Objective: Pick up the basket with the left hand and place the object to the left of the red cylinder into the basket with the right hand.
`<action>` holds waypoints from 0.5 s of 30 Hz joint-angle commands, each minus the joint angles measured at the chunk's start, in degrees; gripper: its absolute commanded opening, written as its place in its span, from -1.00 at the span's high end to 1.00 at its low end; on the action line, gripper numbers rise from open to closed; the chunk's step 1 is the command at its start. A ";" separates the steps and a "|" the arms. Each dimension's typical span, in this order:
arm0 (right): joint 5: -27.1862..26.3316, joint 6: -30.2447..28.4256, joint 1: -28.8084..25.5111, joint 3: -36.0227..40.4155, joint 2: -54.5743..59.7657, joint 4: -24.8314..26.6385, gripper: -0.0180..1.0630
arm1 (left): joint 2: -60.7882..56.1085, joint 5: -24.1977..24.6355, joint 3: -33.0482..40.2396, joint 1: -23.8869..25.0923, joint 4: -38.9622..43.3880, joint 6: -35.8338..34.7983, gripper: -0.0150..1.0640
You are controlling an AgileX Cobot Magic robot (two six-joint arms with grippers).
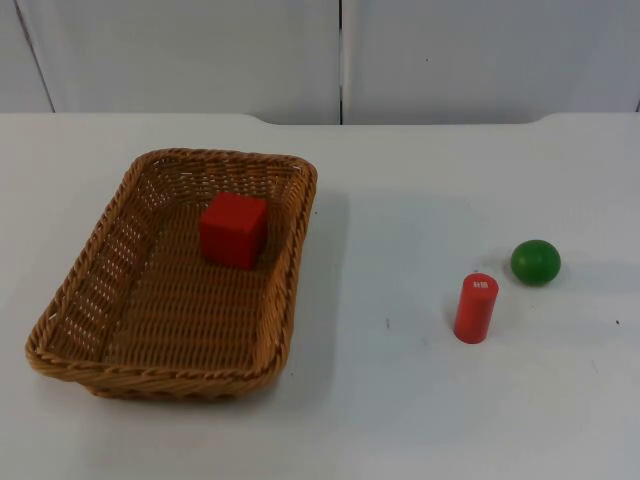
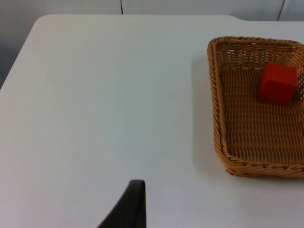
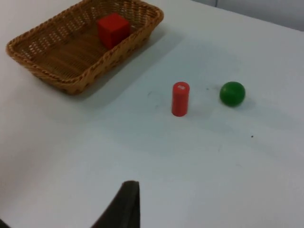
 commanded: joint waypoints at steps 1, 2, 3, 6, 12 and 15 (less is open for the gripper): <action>-0.49 -0.44 -2.64 -0.05 -0.22 -0.12 -0.99 | -0.28 0.20 0.32 -0.26 -0.40 -0.54 -0.97; -0.49 -0.44 -3.67 -0.05 -0.22 -0.12 -0.99 | -0.28 0.20 0.32 -0.26 -0.40 -0.54 -0.97; -0.49 -0.44 -3.67 -0.05 -0.22 -0.12 -0.99 | -0.28 0.20 0.32 -0.26 -0.40 -0.54 -0.97; -0.49 -0.44 -6.52 -0.05 -0.22 -0.12 -0.99 | -0.28 0.20 0.32 -0.26 -0.40 -0.54 -0.97; -0.49 -0.44 -9.87 -0.05 -0.22 -0.12 -0.98 | -0.28 0.20 0.32 -0.26 -0.40 -0.54 -0.97; -0.49 -0.44 -11.49 -0.05 -0.22 0.00 -0.98 | -0.28 0.20 0.32 -0.26 -0.28 -0.53 -0.97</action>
